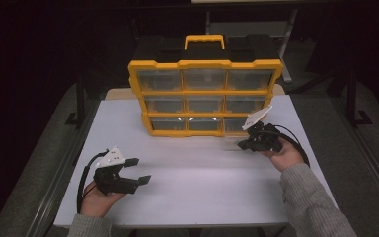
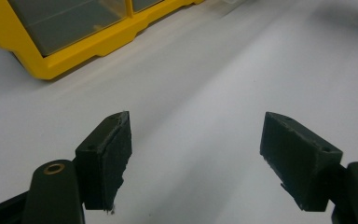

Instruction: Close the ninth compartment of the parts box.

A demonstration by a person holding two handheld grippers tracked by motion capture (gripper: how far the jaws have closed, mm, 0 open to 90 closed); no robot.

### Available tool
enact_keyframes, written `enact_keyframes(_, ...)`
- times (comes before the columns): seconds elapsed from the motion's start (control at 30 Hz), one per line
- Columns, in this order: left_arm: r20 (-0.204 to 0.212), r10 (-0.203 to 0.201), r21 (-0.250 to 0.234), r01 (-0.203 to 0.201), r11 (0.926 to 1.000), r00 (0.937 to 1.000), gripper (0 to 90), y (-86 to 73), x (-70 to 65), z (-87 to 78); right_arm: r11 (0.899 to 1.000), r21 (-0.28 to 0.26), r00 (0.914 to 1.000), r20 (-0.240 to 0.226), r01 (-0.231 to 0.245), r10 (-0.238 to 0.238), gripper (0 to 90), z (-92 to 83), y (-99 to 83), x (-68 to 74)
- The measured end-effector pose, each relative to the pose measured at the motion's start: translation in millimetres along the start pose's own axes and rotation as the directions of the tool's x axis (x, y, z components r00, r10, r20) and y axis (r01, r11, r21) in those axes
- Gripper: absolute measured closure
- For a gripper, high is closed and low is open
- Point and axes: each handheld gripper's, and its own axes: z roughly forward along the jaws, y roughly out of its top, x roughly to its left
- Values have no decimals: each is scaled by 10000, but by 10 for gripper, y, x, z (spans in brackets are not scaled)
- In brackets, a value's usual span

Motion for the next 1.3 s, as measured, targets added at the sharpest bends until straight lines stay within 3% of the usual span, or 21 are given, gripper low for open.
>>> enact_keyframes(0.27,-22,-11,1,11,10000,10000,243,-4,6,-3,9998,37,9998,40,-186,186,891,-28,43,-44)
enact_keyframes(0.87,-70,-10,4,10,10000,10000,243,-4,8,-5,9999,123,9997,244,-28,25,891,-28,170,-140)
enact_keyframes(1.3,-50,7,-56,-7,10000,10000,243,5,10,-23,9994,224,9991,350,-259,251,892,-25,244,-230)
